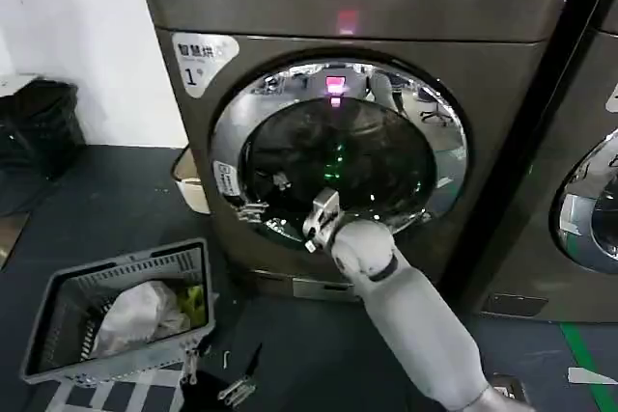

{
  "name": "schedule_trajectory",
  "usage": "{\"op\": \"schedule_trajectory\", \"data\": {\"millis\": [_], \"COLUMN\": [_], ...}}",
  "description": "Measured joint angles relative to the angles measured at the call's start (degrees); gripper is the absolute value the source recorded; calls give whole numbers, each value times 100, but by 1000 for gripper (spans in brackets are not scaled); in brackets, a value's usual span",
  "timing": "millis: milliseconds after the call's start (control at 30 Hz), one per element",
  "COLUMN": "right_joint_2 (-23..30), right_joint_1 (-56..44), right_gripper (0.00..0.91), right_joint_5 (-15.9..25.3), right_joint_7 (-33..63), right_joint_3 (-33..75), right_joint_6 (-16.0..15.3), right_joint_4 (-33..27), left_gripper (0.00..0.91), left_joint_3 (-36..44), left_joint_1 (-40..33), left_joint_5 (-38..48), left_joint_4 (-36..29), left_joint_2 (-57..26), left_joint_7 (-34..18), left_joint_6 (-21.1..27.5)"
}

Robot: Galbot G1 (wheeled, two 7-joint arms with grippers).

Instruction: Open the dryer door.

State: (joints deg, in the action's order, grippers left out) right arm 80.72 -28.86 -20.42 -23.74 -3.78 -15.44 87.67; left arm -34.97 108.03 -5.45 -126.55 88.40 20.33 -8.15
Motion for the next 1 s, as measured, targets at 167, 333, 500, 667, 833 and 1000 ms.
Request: {"op": "schedule_trajectory", "data": {"millis": [167,333,500,667,833,1000], "right_joint_2": [84,145,128,59,-60,-216], "right_joint_1": [105,174,218,184,78,-74], "right_gripper": [907,907,907,907,907,907], "right_joint_5": [1,-39,-77,-77,-86,-380], "right_joint_7": [-48,-306,-550,-931,-1506,-2193], "right_joint_3": [-57,-78,-123,-59,87,225], "right_joint_6": [63,25,18,-68,-161,-376], "right_joint_4": [-234,-324,-328,-196,-31,183], "left_gripper": [907,907,907,907,907,907], "left_joint_3": [-3,-36,-142,-365,-814,-1588], "left_joint_1": [21,35,-36,-160,-394,-695], "left_joint_5": [52,208,448,496,919,1472], "left_joint_4": [-18,-117,-168,-228,-77,162], "left_joint_2": [7,8,-8,-126,-314,-501], "left_joint_7": [61,171,113,283,346,966], "left_joint_6": [51,228,383,726,908,1024]}}
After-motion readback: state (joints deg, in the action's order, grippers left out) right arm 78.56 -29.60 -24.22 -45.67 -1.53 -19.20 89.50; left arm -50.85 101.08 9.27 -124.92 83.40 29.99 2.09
